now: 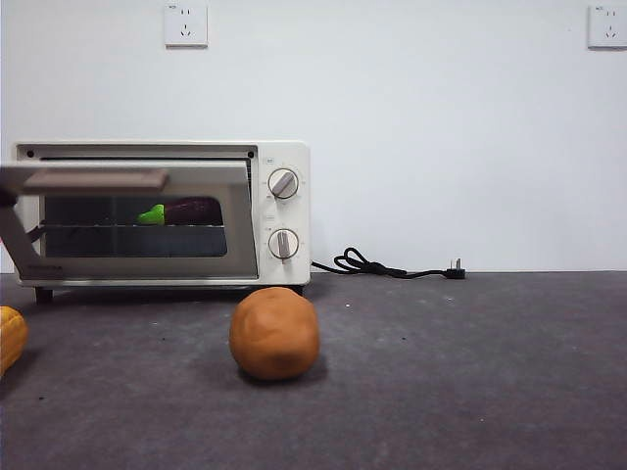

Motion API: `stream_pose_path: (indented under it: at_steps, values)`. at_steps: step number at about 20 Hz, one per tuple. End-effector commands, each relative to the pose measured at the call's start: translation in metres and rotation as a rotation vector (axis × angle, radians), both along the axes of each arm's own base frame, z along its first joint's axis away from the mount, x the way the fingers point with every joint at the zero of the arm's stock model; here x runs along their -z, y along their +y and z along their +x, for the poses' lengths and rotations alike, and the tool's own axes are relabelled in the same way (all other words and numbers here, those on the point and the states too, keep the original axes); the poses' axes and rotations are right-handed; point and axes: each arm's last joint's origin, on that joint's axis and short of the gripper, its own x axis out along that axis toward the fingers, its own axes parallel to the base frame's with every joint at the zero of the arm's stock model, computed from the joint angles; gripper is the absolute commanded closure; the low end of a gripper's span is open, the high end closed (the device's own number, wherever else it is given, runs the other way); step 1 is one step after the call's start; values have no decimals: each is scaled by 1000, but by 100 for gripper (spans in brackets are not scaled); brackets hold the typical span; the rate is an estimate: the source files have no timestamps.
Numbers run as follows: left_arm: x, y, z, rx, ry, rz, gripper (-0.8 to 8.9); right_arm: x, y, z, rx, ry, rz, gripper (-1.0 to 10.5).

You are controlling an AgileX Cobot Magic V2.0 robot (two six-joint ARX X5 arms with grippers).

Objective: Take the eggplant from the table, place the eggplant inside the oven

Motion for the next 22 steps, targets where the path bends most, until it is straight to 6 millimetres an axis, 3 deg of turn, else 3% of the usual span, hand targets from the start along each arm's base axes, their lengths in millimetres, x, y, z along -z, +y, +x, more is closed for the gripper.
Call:
stream_pose_path:
  at_steps: [1, 9, 13, 22]
  values:
    - [-17, -4, 14, 21, -51, 14, 819, 2, 1, 1, 0, 16, -16, 958]
    - [-59, -14, 42, 18, -134, 67, 819, 2, 2, 2, 9, 31, -9, 958]
    - [-71, -18, 47, 37, -131, 65, 819, 2, 2, 2, 11, 33, -7, 958]
    - [-80, -36, 34, 106, -89, 155, 819, 2, 2, 2, 11, 33, -7, 958]
